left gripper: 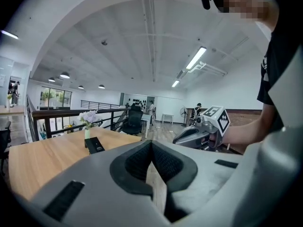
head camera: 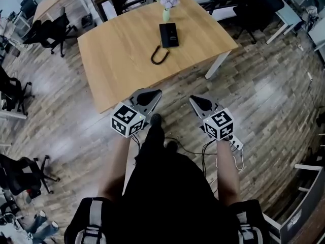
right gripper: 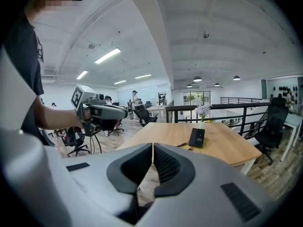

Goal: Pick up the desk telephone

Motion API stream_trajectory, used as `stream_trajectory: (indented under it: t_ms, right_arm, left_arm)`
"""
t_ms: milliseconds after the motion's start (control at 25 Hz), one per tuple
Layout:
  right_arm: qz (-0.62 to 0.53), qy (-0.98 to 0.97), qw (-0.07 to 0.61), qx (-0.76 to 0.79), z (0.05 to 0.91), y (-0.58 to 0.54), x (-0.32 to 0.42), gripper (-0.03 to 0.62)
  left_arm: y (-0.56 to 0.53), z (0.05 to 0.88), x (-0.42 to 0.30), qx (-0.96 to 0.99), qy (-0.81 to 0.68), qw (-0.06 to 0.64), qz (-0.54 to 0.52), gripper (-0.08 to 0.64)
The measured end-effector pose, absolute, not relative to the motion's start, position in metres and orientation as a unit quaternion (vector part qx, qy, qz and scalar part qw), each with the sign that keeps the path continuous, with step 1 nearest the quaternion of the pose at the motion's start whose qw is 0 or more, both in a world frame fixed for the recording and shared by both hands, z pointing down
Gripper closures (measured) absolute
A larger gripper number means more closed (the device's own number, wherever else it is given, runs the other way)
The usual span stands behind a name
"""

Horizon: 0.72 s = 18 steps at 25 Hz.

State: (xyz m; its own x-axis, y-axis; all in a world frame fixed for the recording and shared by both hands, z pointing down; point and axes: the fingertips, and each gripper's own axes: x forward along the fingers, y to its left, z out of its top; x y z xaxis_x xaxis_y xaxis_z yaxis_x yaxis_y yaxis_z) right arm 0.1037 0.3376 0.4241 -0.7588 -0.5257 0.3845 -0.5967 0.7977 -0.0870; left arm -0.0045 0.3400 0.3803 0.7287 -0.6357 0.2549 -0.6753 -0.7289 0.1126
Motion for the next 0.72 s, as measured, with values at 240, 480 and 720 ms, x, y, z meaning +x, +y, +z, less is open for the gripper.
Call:
stream_trajectory:
  t_ms: [240,480,720]
  right_arm:
    - [0.117,-0.927,0.175,0.309,0.434,0.335,0.105,0.565]
    - [0.125,-0.925,0.179,0.309,0.441,0.317,0.099,0.565]
    - [0.135,-0.923,0.181,0.313,0.446,0.276,0.091,0.565]
  left_arm:
    - [0.332,0.378,0.000,0.928,-0.347,0.098,0.094,0.538]
    - [0.315,0.389,-0.004,0.927,-0.345,0.112,0.093,0.538]
    - [0.275,0.394,-0.011,0.927,-0.341,0.120,0.097,0.539]
